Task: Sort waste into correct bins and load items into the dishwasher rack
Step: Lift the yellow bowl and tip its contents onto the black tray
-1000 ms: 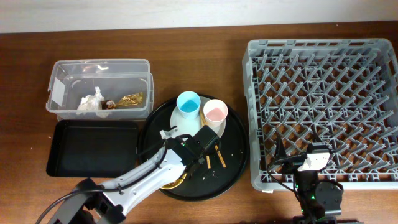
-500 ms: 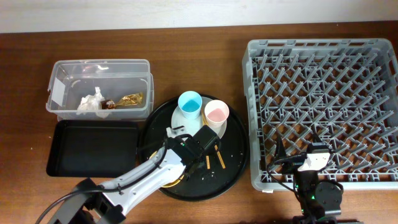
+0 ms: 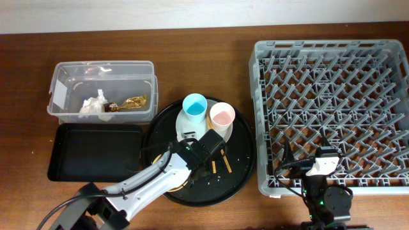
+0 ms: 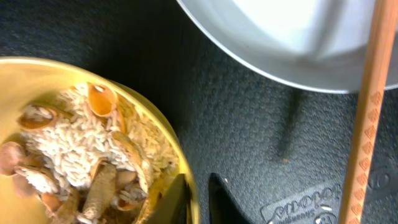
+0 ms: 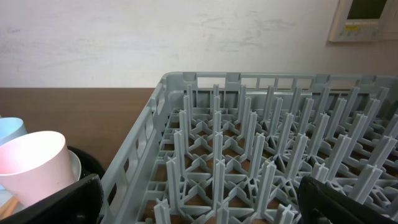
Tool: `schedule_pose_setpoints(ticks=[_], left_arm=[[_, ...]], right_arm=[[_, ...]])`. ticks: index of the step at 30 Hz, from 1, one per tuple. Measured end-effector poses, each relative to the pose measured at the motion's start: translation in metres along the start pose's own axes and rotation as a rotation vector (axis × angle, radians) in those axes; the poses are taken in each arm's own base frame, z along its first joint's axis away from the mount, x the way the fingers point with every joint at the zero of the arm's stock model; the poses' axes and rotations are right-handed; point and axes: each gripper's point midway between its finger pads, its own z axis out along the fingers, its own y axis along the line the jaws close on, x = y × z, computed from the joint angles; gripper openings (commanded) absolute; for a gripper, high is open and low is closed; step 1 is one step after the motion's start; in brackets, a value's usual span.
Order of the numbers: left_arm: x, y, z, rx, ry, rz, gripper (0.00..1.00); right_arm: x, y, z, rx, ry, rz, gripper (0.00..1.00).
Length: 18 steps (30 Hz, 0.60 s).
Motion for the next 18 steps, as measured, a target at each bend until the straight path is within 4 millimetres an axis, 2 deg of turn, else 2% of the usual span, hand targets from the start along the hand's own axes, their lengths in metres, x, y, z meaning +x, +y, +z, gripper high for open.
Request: schedule_pose_setpoints(ticks=[1, 2, 7, 9, 11, 12, 13, 16, 18], left_arm=[[-0.002, 0.001, 0.0, -0.008, -0.011, 0.004, 0.06], [-0.003, 0.002, 0.0, -0.011, -0.015, 0.003, 0.0], [-0.004, 0.005, -0.001, -0.03, -0.029, 0.009, 0.0], [-0.005, 0.011, -0.009, -0.07, -0.018, 0.017, 0.0], [-0.011, 0.012, -0.027, -0.097, -0.016, 0.049, 0.0], [-0.019, 0.009, -0.04, -0.092, -0.03, 0.072, 0.0], [-0.032, 0.005, -0.061, -0.076, -0.071, 0.092, 0.0], [-0.05, 0.009, -0.095, -0.049, -0.139, 0.119, 0.0], [-0.07, 0.027, -0.113, -0.02, -0.179, 0.099, 0.0]], right_arm=[[0.0, 0.0, 0.0, 0.0, 0.0, 0.0, 0.98], [0.0, 0.0, 0.0, 0.0, 0.0, 0.0, 0.98], [0.0, 0.0, 0.0, 0.0, 0.0, 0.0, 0.98], [0.0, 0.0, 0.0, 0.0, 0.0, 0.0, 0.98], [0.0, 0.0, 0.0, 0.0, 0.0, 0.0, 0.98], [0.0, 0.0, 0.0, 0.0, 0.0, 0.001, 0.98], [0.0, 0.0, 0.0, 0.0, 0.0, 0.0, 0.98], [0.0, 0.0, 0.0, 0.0, 0.0, 0.0, 0.98], [0.0, 0.0, 0.0, 0.0, 0.0, 0.0, 0.98]])
